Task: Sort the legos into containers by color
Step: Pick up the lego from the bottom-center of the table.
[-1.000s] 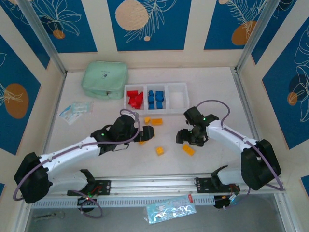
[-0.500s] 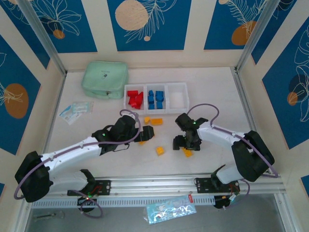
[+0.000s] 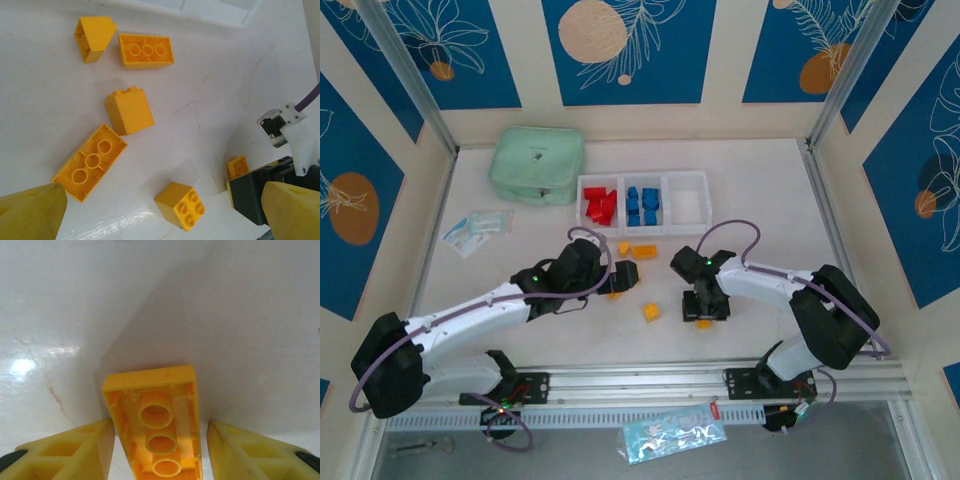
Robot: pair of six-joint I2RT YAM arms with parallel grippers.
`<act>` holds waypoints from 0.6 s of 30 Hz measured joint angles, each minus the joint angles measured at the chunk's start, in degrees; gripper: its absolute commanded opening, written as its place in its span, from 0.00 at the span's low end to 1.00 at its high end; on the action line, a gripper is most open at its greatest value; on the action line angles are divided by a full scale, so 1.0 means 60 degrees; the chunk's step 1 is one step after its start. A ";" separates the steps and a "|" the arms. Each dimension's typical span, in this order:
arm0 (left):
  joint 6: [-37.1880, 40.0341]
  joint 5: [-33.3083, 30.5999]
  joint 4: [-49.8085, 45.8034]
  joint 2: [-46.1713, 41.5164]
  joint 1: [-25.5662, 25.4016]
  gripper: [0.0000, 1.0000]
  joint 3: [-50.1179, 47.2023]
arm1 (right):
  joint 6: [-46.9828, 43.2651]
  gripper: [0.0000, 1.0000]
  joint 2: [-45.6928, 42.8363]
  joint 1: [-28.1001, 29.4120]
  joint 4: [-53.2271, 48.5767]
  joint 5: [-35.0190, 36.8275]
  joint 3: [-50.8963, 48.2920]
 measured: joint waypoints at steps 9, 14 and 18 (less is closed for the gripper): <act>0.0011 -0.0073 -0.0102 0.0000 0.0000 0.99 0.0000 | -0.0080 0.31 0.0022 0.0062 -0.0062 0.0157 0.0084; 0.0135 -0.0146 -0.0204 0.0000 0.0004 0.99 0.0087 | -0.0255 0.30 -0.0040 -0.0142 -0.0022 0.0131 0.0135; 0.0328 -0.0204 -0.0401 0.0000 0.0015 0.99 0.0295 | -0.0572 0.31 -0.0390 -0.0648 -0.0015 0.0117 0.0532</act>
